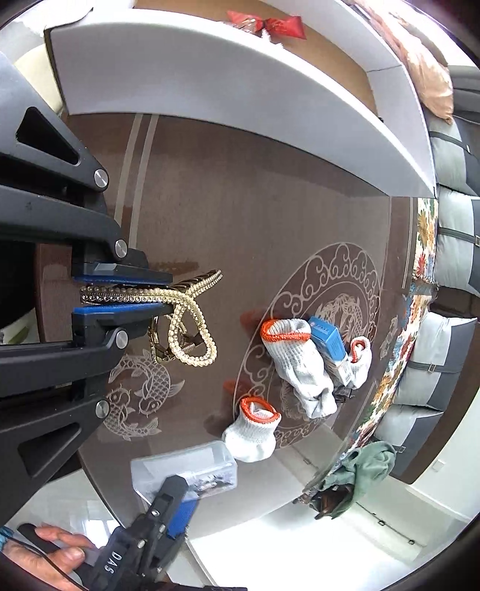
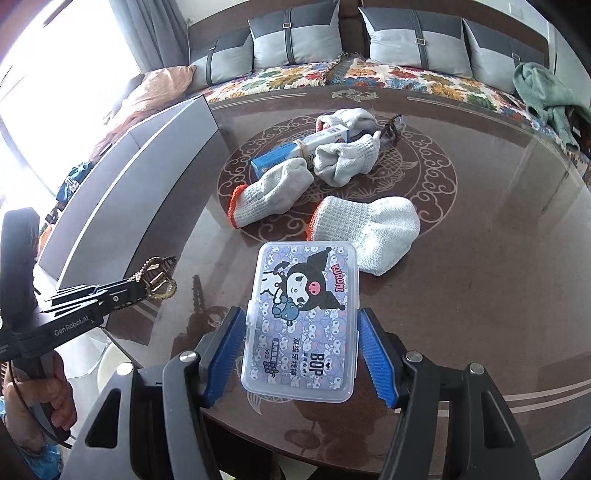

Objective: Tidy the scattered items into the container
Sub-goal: 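Lift the hair clip and Kuromi case and carry both over the white box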

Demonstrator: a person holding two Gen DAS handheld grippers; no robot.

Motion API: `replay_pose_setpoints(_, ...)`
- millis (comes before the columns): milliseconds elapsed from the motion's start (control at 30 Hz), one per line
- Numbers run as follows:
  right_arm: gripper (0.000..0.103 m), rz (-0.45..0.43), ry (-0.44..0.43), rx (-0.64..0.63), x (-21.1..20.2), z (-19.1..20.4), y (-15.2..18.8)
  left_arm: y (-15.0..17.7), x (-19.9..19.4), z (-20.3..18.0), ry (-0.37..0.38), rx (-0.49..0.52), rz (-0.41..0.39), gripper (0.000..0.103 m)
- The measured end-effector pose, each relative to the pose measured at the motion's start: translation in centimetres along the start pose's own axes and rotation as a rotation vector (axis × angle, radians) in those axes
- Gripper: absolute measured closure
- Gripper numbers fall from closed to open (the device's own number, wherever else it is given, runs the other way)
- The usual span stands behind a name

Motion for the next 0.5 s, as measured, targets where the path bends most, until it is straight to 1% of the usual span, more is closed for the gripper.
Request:
replay_pose_setpoints(167, 0.041, 0.008, -0.009, -0.015, 0.2, 0.8, -0.3, -0.6, -1.7, -0.1, 0.035, -0.021, -0.023, 0.095)
replay_pose_setpoints(300, 0.041, -0.008, -0.039, -0.042, -0.1, 2.7, -2.0, -2.5, -5.4, 1.2, 0.057, -0.047, -0.091, 0.095)
replay_pose_setpoints(400, 0.041, -0.035, -0.069, -0.087, -0.7, 5.5, -4.0, -4.1, -8.7, 3.6, 0.050, -0.073, -0.144, 0.095)
replay_pose_setpoints(500, 0.041, -0.067, -0.127, -0.147, -1.3, 10.0, -6.6, -5.5, -12.3, 7.9, 0.007, -0.113, -0.202, 0.095)
Point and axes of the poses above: each gripper's, at about its wrist camera, not at the fingertips, and x roughly the way its jaws point, z to its left, y to its underside, the point moved 3 cm from there along x, roughly the way its jaws point, and after that the axes turned 2 degrees about y, right-handed, at the moved point
